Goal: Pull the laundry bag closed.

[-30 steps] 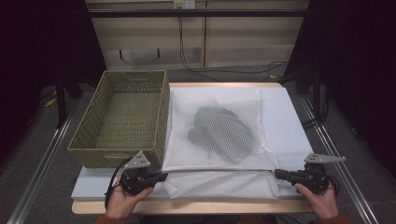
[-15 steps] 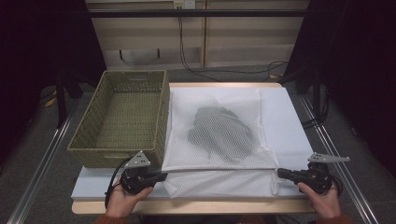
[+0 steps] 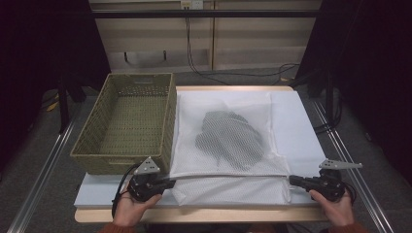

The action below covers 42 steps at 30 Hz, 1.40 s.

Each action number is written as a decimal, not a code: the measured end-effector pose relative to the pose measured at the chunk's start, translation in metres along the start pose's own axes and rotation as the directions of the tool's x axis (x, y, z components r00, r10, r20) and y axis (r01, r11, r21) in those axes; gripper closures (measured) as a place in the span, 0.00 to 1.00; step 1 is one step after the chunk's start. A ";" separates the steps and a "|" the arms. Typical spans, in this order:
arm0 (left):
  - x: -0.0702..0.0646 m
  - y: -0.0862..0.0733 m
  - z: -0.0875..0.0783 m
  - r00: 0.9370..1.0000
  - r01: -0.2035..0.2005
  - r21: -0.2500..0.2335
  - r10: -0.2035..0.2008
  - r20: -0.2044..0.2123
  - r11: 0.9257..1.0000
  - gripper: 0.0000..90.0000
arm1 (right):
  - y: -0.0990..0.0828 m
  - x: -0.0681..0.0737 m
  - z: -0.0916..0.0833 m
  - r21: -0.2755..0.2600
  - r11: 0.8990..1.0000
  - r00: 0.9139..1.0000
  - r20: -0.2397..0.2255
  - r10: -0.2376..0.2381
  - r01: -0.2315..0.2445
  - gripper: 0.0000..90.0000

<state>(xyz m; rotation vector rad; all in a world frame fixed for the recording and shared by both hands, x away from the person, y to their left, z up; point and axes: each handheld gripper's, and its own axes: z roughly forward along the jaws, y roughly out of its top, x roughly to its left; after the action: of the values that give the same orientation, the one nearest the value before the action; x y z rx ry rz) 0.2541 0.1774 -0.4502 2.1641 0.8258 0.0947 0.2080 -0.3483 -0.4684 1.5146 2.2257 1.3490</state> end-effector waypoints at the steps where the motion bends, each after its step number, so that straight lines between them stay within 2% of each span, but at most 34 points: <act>1: 0.001 -0.001 0.001 1.000 -0.002 0.007 0.002 -0.006 1.000 0.97 | 0.000 0.000 0.001 0.005 1.000 1.000 0.000 0.002 -0.002 0.96; 4: 0.001 -0.004 0.006 1.000 -0.008 0.036 0.008 -0.018 0.999 0.96 | 0.000 0.002 0.006 0.026 1.000 1.000 -0.006 -0.011 0.011 0.96; 6: 0.001 -0.006 0.011 1.000 -0.017 0.059 0.018 -0.010 0.998 0.96 | 0.001 0.001 0.008 0.028 1.000 1.000 -0.003 -0.007 0.007 0.96; 10: 0.001 -0.006 0.016 0.999 -0.026 0.075 0.027 -0.020 0.997 0.95 | 0.002 -0.001 0.016 0.064 0.998 1.000 -0.005 -0.010 0.011 0.96; 12: 0.001 -0.005 0.019 1.000 -0.014 0.071 0.015 -0.022 0.997 0.94 | 0.002 -0.001 0.019 0.069 0.997 1.000 -0.002 -0.022 0.022 0.96; 13: 0.000 -0.004 0.019 0.999 -0.030 0.077 0.032 -0.022 0.997 0.94 | 0.003 -0.001 0.019 0.070 0.997 1.000 -0.005 -0.025 0.025 0.96; 17: -0.002 -0.007 0.017 0.999 -0.032 0.066 0.035 -0.036 0.997 0.87 | 0.003 -0.001 0.021 0.074 0.997 1.000 -0.014 -0.022 0.023 0.91; 19: -0.004 -0.007 0.014 0.998 -0.044 0.057 0.047 -0.047 0.997 0.77 | 0.003 0.002 0.021 0.067 0.997 0.999 -0.017 -0.043 0.044 0.86; 22: -0.008 -0.007 0.007 0.997 -0.046 0.008 0.046 -0.067 0.999 0.64 | 0.003 0.005 0.021 0.063 0.996 0.997 -0.031 -0.065 0.067 0.79; 23: -0.011 -0.005 0.004 0.995 -0.057 -0.009 0.056 -0.081 0.998 0.60 | 0.004 0.006 0.021 0.061 0.995 0.997 -0.037 -0.073 0.075 0.77; 24: -0.012 -0.005 0.003 0.996 -0.054 -0.026 0.052 -0.078 0.998 0.57 | 0.004 0.007 0.020 0.047 0.995 0.995 -0.035 -0.089 0.091 0.73; 25: -0.013 -0.005 0.002 0.994 -0.069 -0.034 0.066 -0.082 0.997 0.55 | 0.004 0.008 0.019 0.043 0.995 0.995 -0.039 -0.089 0.091 0.70; 27: -0.014 -0.005 -0.001 0.993 -0.070 -0.058 0.063 -0.104 0.996 0.46 | 0.005 0.009 0.018 0.011 0.996 0.995 -0.041 -0.093 0.093 0.63; 28: -0.014 -0.005 -0.002 0.993 -0.068 -0.069 0.061 -0.097 0.995 0.42 | 0.006 0.010 0.017 -0.007 0.993 0.993 -0.037 -0.116 0.116 0.59; 30: -0.014 -0.006 -0.007 0.990 -0.076 -0.095 0.063 -0.125 0.993 0.40 | 0.006 0.012 0.015 -0.038 0.993 0.993 -0.039 -0.113 0.111 0.54; 31: -0.014 -0.006 -0.010 0.990 -0.071 -0.109 0.057 -0.128 0.992 0.36 | 0.007 0.012 0.013 -0.053 0.993 0.993 -0.042 -0.112 0.110 0.48; 33: -0.012 -0.008 -0.016 0.989 -0.058 -0.136 0.038 -0.146 0.989 0.32 | 0.007 0.013 0.010 -0.087 0.991 0.994 -0.031 -0.108 0.105 0.43; 36: -0.011 -0.009 -0.025 0.988 -0.032 -0.190 0.002 -0.154 0.981 0.23 | 0.009 0.014 0.005 -0.142 0.985 0.994 -0.024 -0.105 0.101 0.37; 38: -0.011 -0.013 -0.032 0.986 -0.032 -0.217 -0.005 -0.168 0.976 0.20 | 0.010 0.014 0.000 -0.180 0.978 0.995 -0.009 -0.104 0.101 0.32; 40: -0.011 -0.018 -0.040 0.982 -0.022 -0.244 -0.024 -0.186 0.970 0.20 | 0.010 0.013 -0.004 -0.210 0.973 0.995 -0.009 -0.096 0.091 0.28; 42: -0.012 -0.022 -0.047 0.974 -0.026 -0.280 -0.039 -0.224 0.960 0.19 | 0.010 0.012 -0.009 -0.248 0.965 0.996 0.017 -0.088 0.089 0.27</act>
<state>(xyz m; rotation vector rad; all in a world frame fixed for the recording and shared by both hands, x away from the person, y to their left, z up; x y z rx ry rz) 0.2182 0.2110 -0.4316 1.9022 0.8898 0.4384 0.2042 -0.3429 -0.4519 1.3149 2.0043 1.5261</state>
